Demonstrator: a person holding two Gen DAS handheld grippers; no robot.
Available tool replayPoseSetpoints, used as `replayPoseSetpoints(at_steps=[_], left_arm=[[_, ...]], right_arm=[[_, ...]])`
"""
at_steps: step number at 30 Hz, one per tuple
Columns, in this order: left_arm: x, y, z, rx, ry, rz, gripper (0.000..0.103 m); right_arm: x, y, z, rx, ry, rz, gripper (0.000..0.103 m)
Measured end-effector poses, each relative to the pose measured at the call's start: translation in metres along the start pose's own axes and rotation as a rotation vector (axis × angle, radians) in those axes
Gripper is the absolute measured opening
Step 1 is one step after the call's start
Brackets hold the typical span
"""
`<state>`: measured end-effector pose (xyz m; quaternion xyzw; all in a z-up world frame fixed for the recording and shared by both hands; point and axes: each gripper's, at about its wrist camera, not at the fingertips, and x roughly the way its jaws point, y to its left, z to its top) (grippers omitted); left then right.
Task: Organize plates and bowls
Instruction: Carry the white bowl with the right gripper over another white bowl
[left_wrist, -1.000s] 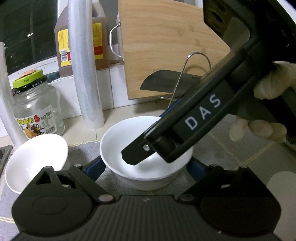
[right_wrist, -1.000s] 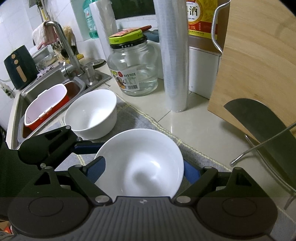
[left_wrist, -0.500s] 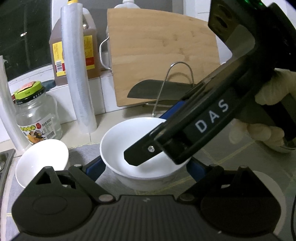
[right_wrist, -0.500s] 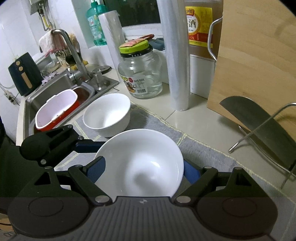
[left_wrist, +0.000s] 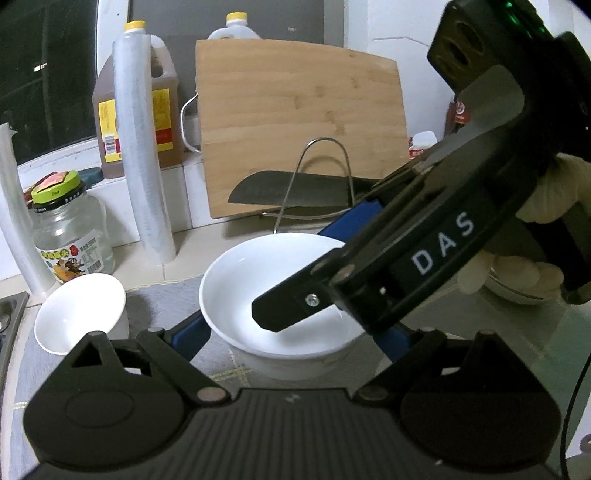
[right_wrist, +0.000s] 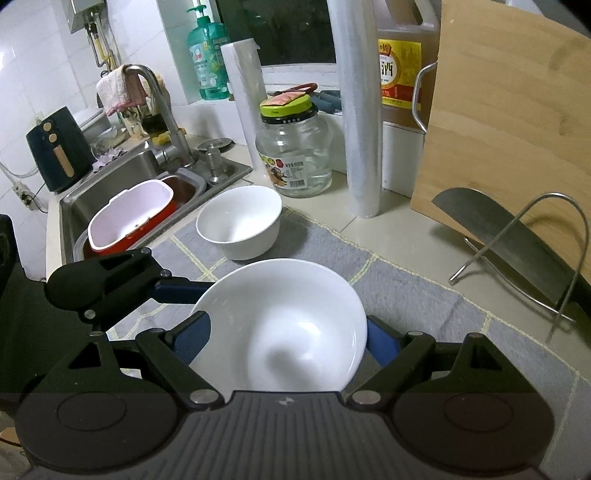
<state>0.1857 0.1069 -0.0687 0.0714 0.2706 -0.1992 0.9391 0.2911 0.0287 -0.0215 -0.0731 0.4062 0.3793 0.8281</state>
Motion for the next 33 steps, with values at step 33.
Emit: replayPoseSetpoints(at_steps=[33], left_arm=[[-0.037, -0.059, -0.018, 0.020, 0.006, -0.093, 0.093]], right_arm=[[-0.064, 0.020, -0.065, 0.054, -0.020, -0.047, 0.092]])
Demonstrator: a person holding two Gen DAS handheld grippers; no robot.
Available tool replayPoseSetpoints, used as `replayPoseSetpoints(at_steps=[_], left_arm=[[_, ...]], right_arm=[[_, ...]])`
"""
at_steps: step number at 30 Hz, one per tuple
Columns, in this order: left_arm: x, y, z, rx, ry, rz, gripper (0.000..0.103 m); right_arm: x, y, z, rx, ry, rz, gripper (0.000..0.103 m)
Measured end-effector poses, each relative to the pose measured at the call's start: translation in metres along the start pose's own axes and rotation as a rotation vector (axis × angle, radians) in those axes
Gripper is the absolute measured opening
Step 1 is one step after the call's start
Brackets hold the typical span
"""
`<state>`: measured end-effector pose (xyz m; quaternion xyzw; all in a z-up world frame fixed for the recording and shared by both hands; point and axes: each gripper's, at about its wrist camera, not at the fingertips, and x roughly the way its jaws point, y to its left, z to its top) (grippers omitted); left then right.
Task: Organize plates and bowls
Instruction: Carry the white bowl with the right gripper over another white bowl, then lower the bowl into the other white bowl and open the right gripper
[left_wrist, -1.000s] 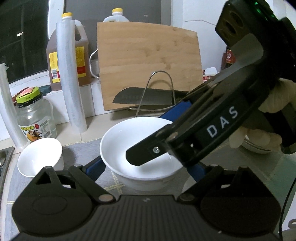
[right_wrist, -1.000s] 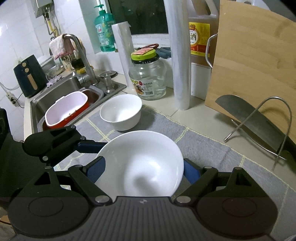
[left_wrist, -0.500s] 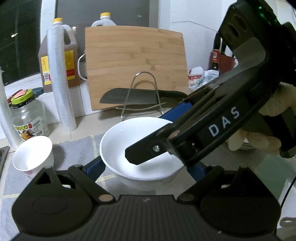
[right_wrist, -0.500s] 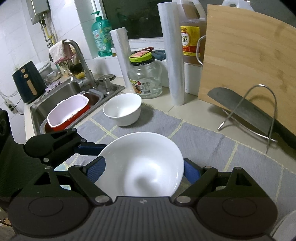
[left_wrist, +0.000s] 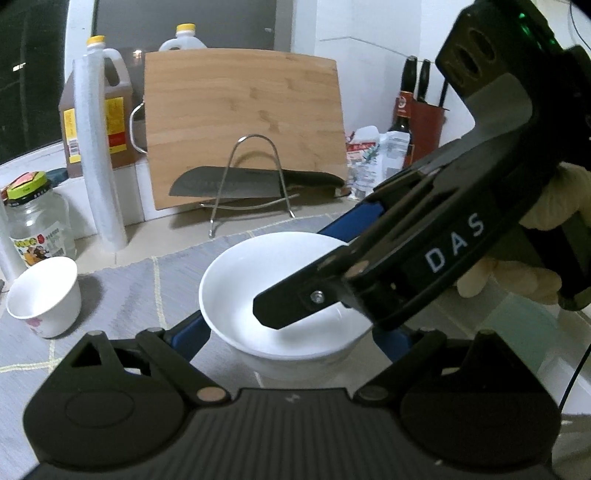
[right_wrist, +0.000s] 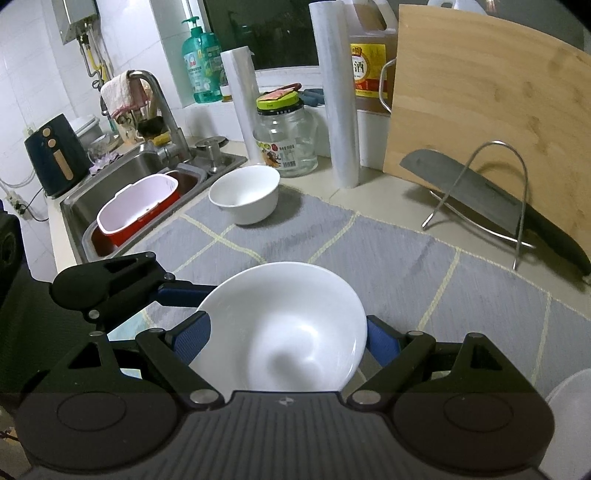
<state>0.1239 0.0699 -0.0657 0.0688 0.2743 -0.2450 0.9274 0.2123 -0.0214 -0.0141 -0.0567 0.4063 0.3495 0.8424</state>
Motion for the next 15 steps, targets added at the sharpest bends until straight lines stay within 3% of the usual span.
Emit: replayPoseSetpoints(at_steps=[15], left_arm=[[0.004, -0.015, -0.012, 0.018, 0.045, -0.036, 0.093]], right_arm=[[-0.006, -0.004, -0.026, 0.039, 0.035, -0.011, 0.093]])
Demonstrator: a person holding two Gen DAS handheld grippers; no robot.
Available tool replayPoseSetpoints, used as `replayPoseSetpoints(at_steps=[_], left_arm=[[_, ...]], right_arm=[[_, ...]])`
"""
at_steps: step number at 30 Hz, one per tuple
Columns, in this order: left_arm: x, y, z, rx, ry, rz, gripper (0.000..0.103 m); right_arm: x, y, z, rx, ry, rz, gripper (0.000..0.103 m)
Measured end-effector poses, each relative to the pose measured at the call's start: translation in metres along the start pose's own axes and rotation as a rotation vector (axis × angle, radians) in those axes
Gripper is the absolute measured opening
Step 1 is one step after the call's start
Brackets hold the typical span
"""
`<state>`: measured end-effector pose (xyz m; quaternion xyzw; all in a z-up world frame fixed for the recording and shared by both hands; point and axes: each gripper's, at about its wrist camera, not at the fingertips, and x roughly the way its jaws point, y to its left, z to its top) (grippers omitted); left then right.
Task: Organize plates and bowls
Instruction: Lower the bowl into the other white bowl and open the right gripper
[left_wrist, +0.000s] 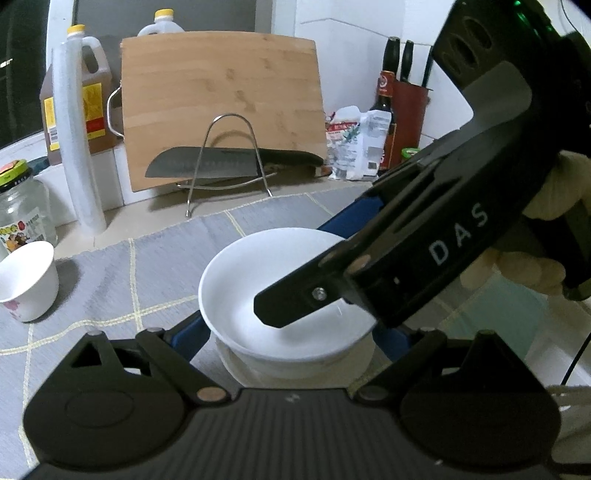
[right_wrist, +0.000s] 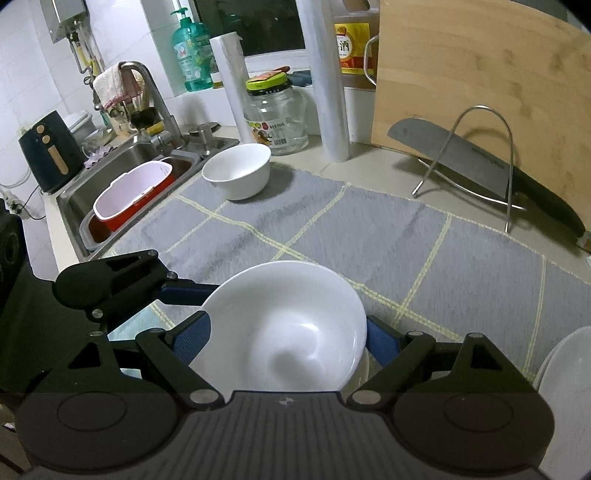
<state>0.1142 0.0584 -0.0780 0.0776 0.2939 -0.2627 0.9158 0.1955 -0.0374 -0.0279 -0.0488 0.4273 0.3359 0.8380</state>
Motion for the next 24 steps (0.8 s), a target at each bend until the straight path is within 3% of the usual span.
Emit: replayPoseSetpoints(at_steps=[24], left_arm=[[0.009, -0.006, -0.005, 0.049, 0.044, 0.014, 0.093]], right_arm=[[0.012, -0.003, -0.009, 0.021, 0.026, -0.009, 0.093]])
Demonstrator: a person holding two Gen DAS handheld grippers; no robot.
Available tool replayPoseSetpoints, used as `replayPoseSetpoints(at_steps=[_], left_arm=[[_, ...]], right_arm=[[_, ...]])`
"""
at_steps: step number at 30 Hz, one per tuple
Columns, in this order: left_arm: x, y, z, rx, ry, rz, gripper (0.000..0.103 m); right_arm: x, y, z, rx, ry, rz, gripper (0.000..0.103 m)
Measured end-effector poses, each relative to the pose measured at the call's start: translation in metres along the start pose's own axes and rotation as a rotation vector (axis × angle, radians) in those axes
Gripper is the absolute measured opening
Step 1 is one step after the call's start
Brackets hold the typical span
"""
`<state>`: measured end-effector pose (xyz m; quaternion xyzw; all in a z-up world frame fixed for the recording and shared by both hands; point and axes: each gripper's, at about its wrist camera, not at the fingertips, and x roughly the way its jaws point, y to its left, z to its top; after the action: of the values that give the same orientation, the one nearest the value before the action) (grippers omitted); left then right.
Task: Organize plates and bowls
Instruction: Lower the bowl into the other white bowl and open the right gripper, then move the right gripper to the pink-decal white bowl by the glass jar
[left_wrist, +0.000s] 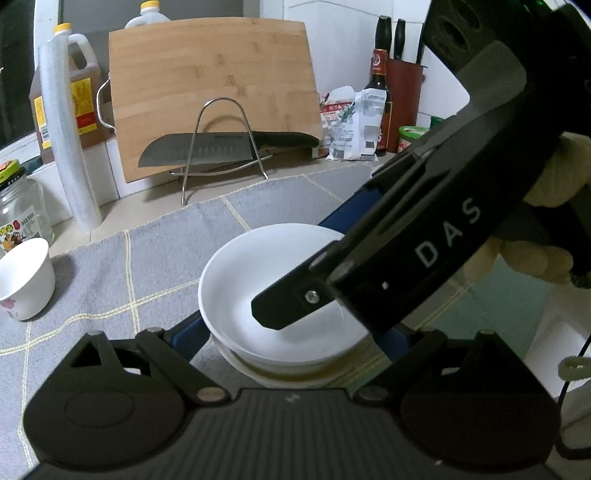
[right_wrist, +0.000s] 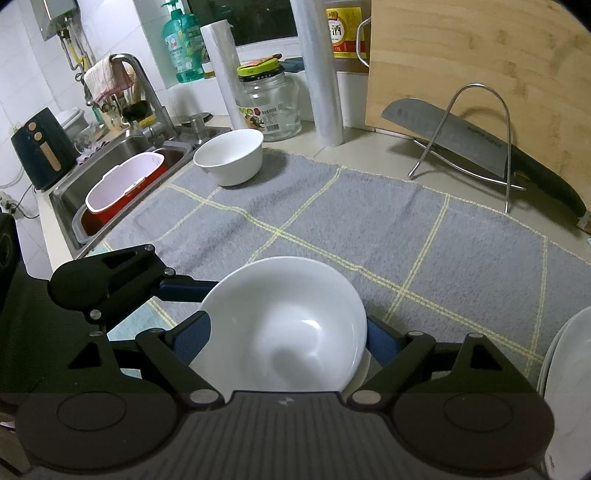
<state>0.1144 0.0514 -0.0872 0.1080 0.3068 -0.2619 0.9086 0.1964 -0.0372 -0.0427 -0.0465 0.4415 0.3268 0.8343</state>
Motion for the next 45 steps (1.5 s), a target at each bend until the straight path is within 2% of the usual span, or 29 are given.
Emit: replayPoseSetpoints(at_steps=[15, 25, 31, 36, 45], left_arm=[[0.002, -0.001, -0.001, 0.005, 0.001, -0.006, 0.094], [0.003, 0.000, -0.001, 0.004, 0.004, -0.011, 0.099], [-0.001, -0.002, -0.003, 0.044, -0.001, 0.009, 0.101], [-0.013, 0.008, -0.004, 0.012, -0.015, -0.023, 0.101], [-0.025, 0.023, -0.012, -0.057, -0.010, -0.027, 0.101]], right_arm=[[0.003, -0.001, -0.003, 0.014, 0.003, -0.009, 0.093], [0.005, -0.002, -0.005, 0.012, 0.013, -0.005, 0.093], [0.001, -0.002, -0.007, 0.013, -0.005, -0.006, 0.103], [-0.006, -0.007, -0.009, 0.022, -0.029, -0.060, 0.103], [-0.020, -0.032, -0.023, 0.103, -0.060, -0.169, 0.103]])
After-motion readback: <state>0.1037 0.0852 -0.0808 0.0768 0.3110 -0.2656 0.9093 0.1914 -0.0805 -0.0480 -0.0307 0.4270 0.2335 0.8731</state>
